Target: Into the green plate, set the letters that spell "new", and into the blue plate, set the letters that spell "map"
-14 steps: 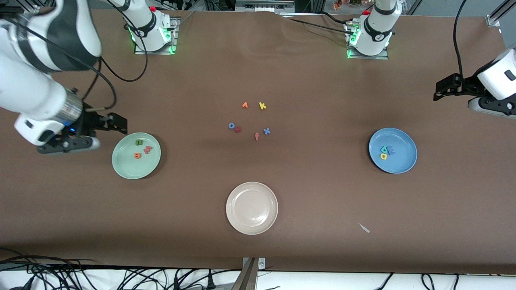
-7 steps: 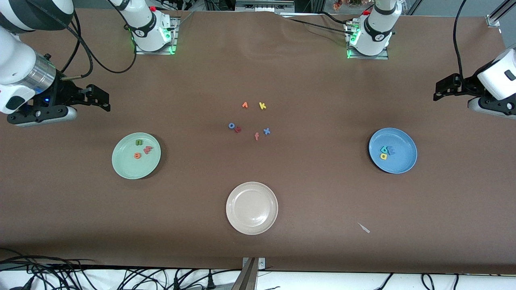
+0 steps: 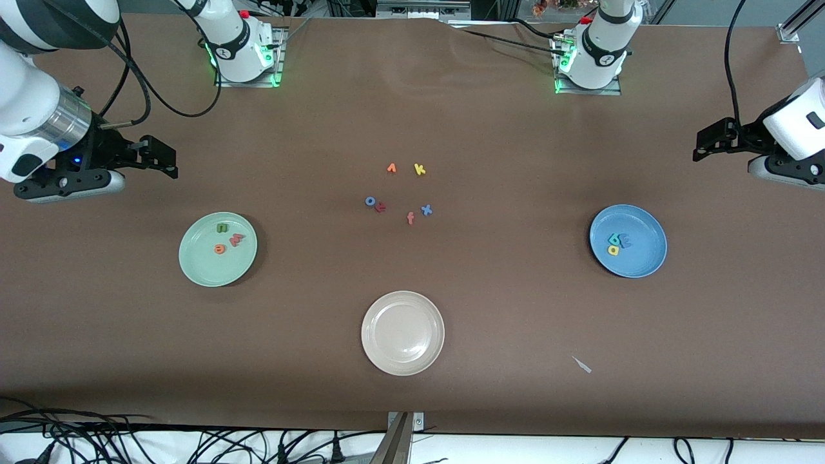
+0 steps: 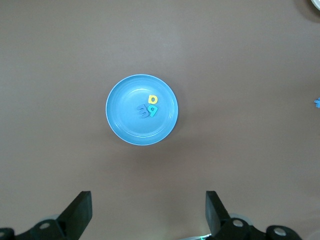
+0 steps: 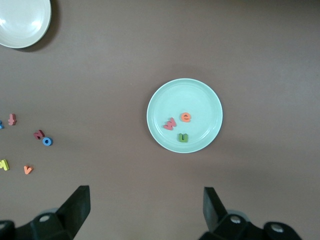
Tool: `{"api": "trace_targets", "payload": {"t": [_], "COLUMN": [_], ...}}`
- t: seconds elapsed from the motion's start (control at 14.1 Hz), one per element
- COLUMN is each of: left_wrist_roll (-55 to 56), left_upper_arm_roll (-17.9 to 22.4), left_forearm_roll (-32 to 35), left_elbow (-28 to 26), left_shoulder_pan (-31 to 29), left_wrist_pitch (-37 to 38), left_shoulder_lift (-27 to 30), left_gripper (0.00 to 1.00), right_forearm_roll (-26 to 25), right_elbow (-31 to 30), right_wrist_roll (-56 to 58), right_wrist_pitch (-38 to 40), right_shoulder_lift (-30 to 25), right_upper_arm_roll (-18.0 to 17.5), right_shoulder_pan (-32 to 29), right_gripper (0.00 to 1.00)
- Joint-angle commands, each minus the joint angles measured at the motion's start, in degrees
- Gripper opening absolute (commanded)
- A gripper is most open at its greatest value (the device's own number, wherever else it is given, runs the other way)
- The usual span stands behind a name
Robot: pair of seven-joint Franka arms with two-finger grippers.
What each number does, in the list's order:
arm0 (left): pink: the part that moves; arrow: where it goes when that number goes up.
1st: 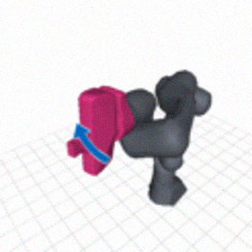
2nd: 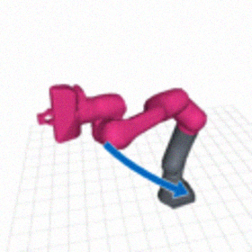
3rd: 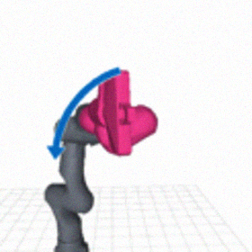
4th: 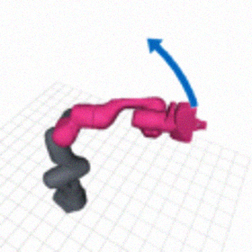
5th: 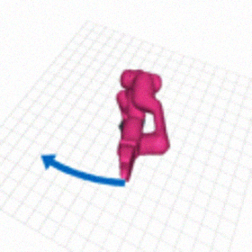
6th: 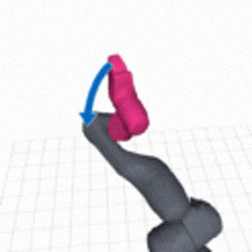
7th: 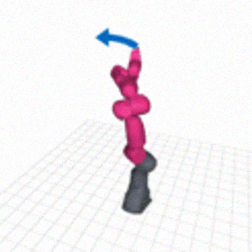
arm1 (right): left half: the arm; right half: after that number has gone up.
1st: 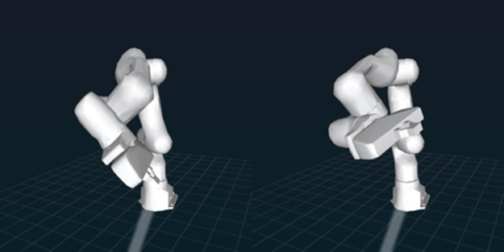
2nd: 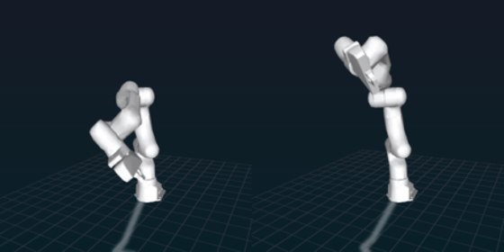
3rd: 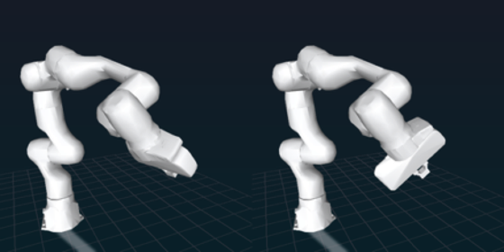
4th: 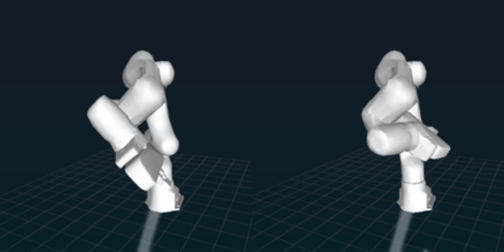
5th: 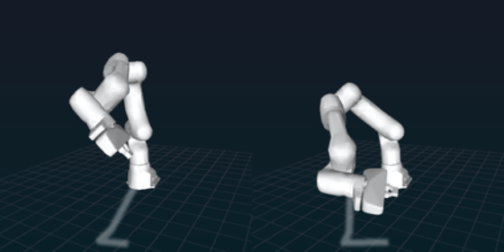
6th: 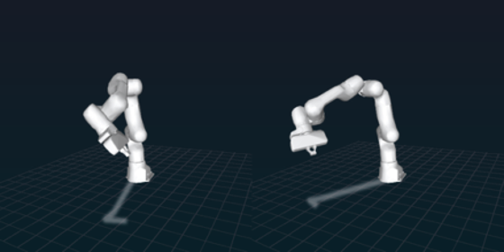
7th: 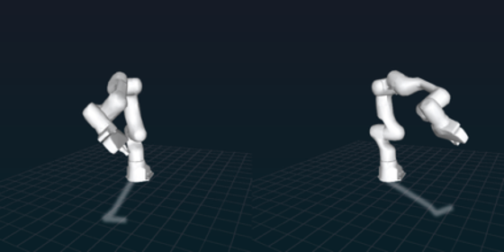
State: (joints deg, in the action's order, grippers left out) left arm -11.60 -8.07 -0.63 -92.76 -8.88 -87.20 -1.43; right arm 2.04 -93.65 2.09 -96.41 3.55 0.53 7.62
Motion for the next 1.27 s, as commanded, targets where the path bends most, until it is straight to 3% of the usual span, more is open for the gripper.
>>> {"api": "trace_targets", "payload": {"t": [0.0,1.2], "left_wrist_roll": [-0.79,-0.79], "left_upper_arm_roll": [-0.11,-0.11], "left_forearm_roll": [1.25,1.25], "left_elbow": [-0.32,-0.32], "left_shoulder_pan": [0.09,0.09], "left_wrist_pitch": [-0.34,-0.43], "left_shoulder_lift": [0.37,0.28], "left_gripper": [1.00,1.00], "right_forearm_roll": [-0.02,-0.81], "right_elbow": [1.80,2.95], "right_wrist_roll": [-0.86,-0.42], "right_wrist_pitch": [0.87,2.01], "right_shoulder_lift": [-0.29,0.06], "right_upper_arm_roll": [-1.05,-1.40], "right_shoulder_pan": [-1.02,-0.67], "right_gripper": [1.00,1.00]}}
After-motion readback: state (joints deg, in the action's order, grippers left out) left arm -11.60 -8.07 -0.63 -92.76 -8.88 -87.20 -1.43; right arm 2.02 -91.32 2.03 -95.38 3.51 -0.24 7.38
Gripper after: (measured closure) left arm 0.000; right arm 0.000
